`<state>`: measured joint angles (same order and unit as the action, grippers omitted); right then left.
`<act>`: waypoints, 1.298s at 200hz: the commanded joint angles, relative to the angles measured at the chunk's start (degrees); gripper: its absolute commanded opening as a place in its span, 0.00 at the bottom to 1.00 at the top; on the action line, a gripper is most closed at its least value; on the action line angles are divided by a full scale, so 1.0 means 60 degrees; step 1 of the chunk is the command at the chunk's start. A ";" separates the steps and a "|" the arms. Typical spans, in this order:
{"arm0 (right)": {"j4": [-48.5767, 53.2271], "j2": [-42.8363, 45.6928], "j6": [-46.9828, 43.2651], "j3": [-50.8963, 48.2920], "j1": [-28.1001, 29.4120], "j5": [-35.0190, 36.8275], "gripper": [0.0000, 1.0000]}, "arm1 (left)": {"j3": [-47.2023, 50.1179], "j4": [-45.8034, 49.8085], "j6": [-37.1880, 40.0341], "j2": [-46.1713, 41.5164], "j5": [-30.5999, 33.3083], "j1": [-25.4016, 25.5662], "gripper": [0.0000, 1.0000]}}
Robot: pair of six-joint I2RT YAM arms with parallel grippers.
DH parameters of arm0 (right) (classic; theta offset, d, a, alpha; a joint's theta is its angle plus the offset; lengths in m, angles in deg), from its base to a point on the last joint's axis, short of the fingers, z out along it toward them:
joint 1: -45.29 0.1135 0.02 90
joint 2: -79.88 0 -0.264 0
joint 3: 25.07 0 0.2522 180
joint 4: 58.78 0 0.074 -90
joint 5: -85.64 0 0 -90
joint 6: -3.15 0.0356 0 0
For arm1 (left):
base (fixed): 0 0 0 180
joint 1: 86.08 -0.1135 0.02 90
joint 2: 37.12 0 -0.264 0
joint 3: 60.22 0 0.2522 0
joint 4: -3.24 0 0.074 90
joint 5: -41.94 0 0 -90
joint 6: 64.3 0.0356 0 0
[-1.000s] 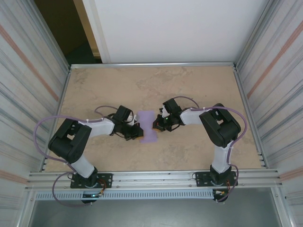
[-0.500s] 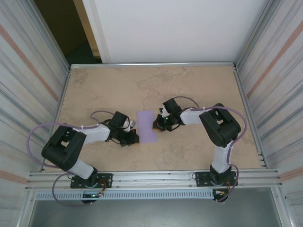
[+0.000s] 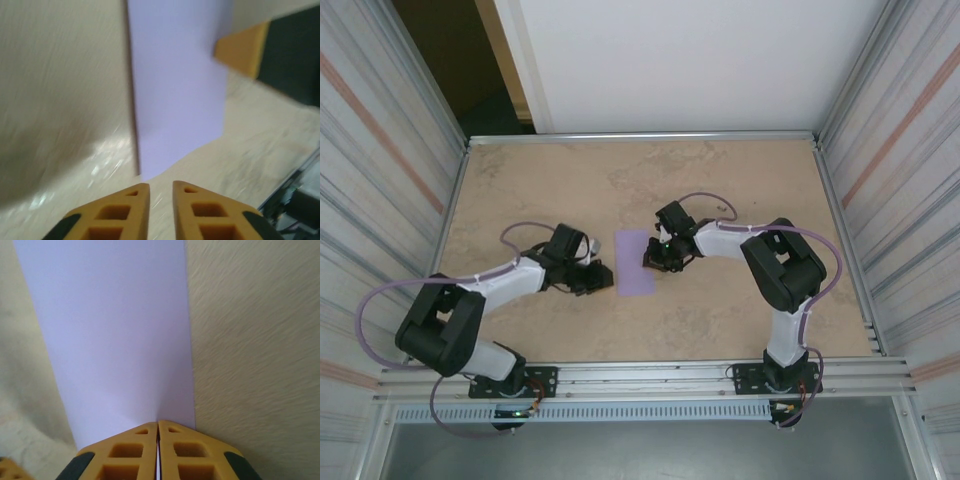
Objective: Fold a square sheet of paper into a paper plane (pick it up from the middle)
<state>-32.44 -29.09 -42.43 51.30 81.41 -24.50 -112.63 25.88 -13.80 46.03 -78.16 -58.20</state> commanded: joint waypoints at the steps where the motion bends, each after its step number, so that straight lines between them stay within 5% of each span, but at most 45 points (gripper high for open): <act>1: 0.1552 0.0054 -0.0757 0.0546 -0.0175 0.1525 0.13 | -0.0750 -0.1539 -0.0492 0.0847 -0.0554 -0.0203 0.22; 44: 0.0978 0.1759 -0.0436 0.0408 -0.0196 0.1082 0.33 | -0.1768 -0.2165 -0.0315 0.2108 -0.0842 -0.0197 0.27; 60: 0.0771 0.2518 0.0017 -0.0321 -0.0253 0.1360 0.45 | -0.2083 -0.2155 -0.0311 0.2486 -0.0980 -0.0201 0.29; 110: -0.0491 0.4108 0.1409 -0.2736 -0.0594 0.1002 0.63 | -0.2544 -0.1766 -0.0299 0.3293 -0.0726 -0.0197 0.34; 179: -0.0924 0.3750 0.2000 -0.3481 -0.0229 0.0273 0.62 | -0.2734 -0.0646 -0.0505 0.3583 0.0393 -0.0182 0.37; 259: -0.1349 0.2827 0.2615 -0.3214 0.0145 -0.0214 0.50 | -0.2873 0.0139 -0.1173 0.3924 0.0593 -0.0177 0.34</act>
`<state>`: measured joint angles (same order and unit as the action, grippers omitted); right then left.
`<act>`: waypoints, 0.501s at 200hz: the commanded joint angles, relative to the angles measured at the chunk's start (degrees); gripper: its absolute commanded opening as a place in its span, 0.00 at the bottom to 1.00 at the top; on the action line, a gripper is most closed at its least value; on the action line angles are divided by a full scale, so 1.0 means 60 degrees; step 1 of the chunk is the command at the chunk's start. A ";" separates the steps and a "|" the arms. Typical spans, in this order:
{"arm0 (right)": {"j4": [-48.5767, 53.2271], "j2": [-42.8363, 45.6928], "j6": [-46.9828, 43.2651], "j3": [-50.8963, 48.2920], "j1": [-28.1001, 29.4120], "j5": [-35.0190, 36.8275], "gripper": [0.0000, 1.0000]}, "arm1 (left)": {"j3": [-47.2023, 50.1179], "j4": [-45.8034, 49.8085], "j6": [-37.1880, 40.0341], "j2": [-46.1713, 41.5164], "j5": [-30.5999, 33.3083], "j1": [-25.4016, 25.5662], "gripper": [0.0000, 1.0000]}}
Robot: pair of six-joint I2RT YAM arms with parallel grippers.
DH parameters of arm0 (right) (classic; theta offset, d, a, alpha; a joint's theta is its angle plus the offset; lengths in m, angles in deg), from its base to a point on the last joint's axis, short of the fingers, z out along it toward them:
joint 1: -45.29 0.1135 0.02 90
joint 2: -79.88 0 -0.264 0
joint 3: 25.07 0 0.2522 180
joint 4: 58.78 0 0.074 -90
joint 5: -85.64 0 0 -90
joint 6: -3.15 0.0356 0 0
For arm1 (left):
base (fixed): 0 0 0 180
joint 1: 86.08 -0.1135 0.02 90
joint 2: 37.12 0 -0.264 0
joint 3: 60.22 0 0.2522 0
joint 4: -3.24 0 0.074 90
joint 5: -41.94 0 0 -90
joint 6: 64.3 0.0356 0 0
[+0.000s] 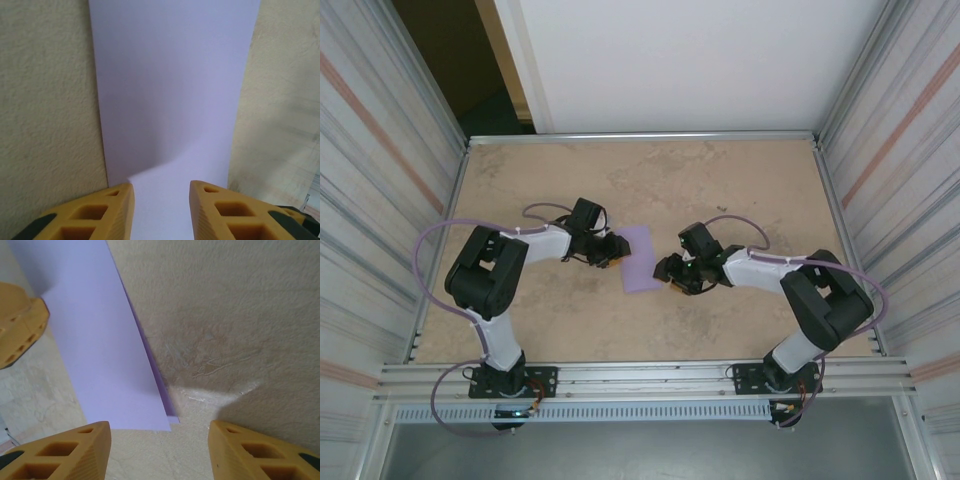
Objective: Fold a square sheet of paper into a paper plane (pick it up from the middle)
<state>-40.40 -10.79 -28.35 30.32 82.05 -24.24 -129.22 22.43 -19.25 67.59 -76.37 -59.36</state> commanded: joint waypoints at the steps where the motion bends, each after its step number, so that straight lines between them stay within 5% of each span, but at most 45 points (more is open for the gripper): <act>1: -0.0016 -0.0231 0.0269 0.0291 0.0048 -0.0267 0.50 | -0.0109 0.0718 -0.0262 0.0340 0.0295 0.0015 0.34; 100: -0.0294 -0.0603 0.0386 0.0436 0.0101 -0.0519 0.35 | 0.0004 0.0765 -0.0243 0.0517 0.0280 -0.0022 0.34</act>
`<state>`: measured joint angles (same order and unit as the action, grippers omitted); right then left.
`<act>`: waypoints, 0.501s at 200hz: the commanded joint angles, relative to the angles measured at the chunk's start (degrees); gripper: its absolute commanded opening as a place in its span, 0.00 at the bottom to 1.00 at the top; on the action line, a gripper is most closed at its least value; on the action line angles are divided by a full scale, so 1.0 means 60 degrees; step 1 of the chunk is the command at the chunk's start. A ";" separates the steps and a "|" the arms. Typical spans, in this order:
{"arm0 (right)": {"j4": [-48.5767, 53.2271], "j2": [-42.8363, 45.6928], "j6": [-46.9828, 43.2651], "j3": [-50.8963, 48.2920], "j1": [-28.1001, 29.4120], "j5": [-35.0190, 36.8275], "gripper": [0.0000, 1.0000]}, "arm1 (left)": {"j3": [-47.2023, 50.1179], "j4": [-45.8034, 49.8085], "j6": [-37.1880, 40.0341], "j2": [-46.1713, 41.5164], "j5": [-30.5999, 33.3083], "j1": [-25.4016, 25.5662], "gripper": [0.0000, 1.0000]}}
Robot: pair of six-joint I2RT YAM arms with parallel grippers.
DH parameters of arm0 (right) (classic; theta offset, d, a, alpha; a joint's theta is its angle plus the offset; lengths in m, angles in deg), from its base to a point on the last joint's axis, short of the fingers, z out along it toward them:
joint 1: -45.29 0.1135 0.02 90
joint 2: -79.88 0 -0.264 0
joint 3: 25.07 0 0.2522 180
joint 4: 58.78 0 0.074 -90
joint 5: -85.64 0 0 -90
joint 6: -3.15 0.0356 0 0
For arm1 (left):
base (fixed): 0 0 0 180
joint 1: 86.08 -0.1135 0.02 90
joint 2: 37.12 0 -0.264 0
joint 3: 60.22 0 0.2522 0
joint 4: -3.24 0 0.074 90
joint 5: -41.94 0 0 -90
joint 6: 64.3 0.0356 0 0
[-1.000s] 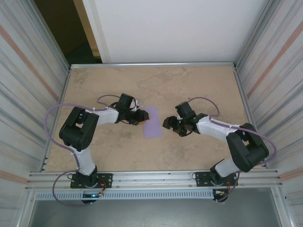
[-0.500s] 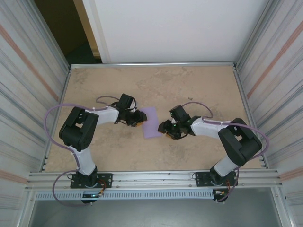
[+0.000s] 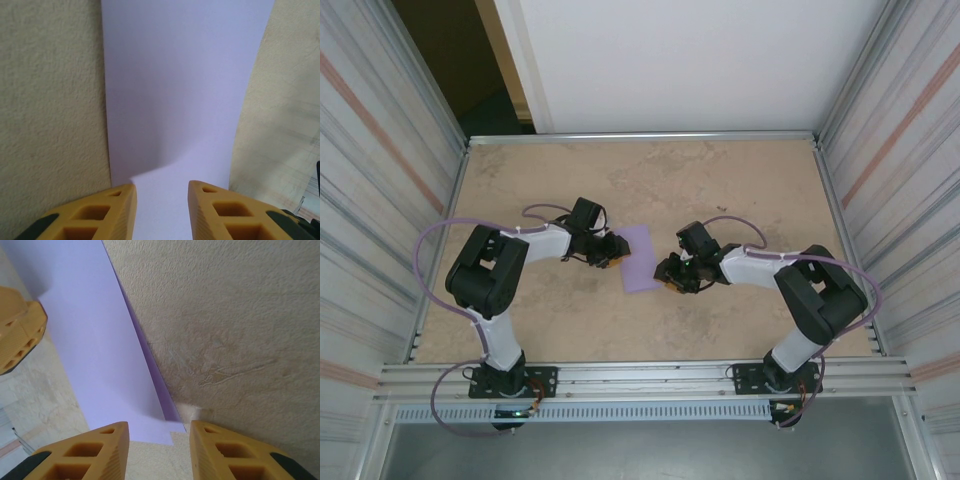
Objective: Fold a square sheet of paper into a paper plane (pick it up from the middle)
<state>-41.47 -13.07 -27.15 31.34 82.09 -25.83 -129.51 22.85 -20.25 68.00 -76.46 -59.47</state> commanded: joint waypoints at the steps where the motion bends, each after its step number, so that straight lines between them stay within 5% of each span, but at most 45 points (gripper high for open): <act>1: -0.0120 -0.0226 0.0179 0.0269 0.0093 -0.0256 0.35 | 0.0054 0.0695 -0.0075 0.0443 0.0287 -0.0008 0.33; 100: -0.0621 -0.0475 0.0157 0.0475 0.0022 -0.0360 0.26 | 0.0160 0.0608 -0.0046 0.0505 0.0243 -0.0033 0.33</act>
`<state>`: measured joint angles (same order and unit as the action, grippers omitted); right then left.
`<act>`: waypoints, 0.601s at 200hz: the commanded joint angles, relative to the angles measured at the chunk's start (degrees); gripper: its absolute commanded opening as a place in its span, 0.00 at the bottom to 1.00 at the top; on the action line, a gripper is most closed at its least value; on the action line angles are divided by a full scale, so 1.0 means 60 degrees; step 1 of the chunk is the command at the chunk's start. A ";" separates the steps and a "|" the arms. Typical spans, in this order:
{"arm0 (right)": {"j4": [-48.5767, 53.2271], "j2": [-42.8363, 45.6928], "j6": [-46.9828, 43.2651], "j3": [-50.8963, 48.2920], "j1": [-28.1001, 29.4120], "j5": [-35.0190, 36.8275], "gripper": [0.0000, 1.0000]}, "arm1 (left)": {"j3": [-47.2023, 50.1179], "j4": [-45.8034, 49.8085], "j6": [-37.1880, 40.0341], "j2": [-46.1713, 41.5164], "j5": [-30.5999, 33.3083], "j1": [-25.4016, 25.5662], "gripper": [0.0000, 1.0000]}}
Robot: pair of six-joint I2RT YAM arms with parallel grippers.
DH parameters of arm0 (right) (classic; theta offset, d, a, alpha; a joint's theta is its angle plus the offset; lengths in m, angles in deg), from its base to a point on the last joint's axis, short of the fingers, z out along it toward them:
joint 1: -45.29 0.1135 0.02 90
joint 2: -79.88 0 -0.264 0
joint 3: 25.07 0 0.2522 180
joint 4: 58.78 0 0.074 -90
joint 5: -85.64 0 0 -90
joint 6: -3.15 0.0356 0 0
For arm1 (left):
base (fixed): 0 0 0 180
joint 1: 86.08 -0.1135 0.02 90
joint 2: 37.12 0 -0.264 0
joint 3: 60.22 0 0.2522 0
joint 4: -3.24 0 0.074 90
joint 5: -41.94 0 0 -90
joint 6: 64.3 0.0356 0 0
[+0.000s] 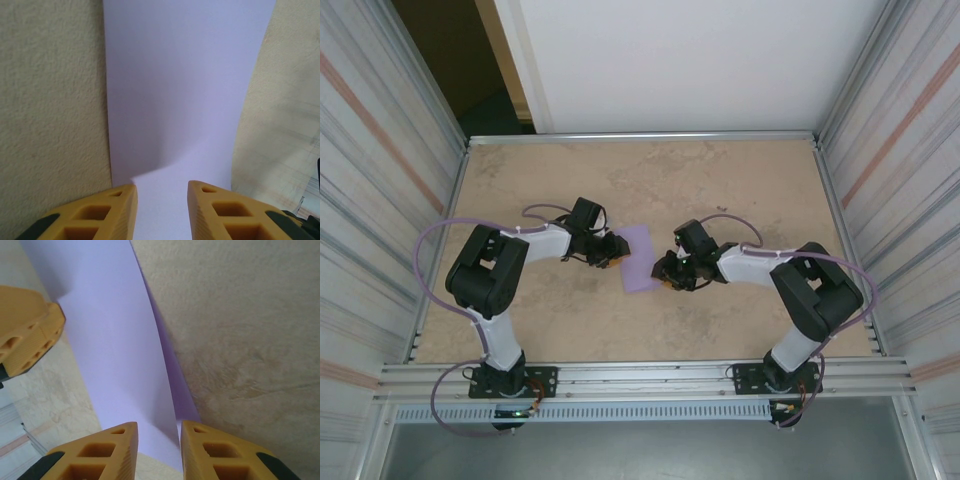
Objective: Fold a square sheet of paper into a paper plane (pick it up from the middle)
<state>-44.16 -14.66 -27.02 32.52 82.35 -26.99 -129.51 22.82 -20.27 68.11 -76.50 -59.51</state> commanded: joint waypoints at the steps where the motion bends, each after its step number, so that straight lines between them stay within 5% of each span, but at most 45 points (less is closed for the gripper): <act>1: -0.0173 -0.0210 0.0135 0.0280 -0.0023 -0.0160 0.26 | 0.0159 0.0611 -0.0043 0.0483 0.0247 -0.0022 0.33; 120: 0.0335 0.0162 0.0251 -0.0020 -0.0173 0.0021 0.01 | -0.0233 0.0163 0.0250 0.0028 -0.0261 -0.0020 0.32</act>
<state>-44.60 -15.64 -26.67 33.11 81.91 -27.12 -129.73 22.78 -20.06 68.11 -77.20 -59.51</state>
